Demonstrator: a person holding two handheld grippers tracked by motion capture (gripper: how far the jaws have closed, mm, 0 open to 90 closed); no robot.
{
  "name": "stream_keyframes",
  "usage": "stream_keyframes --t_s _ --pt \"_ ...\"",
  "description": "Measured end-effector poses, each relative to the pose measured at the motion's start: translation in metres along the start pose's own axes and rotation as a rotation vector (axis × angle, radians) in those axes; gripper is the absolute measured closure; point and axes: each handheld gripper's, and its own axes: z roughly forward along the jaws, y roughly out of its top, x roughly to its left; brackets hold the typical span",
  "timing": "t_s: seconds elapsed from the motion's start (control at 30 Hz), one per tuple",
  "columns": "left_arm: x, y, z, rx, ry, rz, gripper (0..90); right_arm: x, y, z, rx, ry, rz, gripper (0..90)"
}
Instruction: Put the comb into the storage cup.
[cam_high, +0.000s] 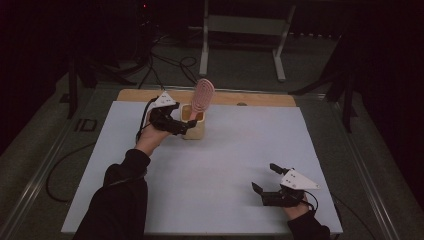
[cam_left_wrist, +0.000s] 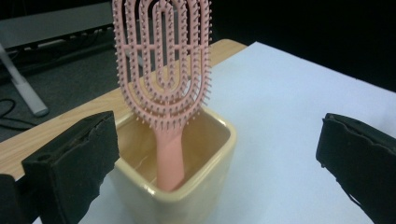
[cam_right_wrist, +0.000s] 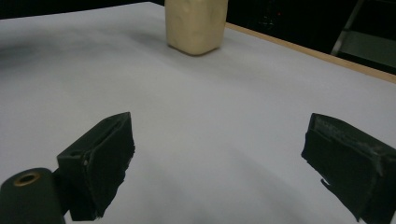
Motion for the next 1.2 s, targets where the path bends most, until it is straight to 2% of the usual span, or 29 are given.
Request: stream_keyframes --t_s 0.5,1.2 --pt "0.0 -0.012 -0.032 0.029 -0.014 0.01 0.0 0.001 0.001 0.0 0.001 -0.001 -0.005 8.6" --pt "-0.011 -0.035 -0.082 0.036 -0.013 0.031 0.0 0.002 0.002 0.002 0.004 -0.006 -0.011 8.6"
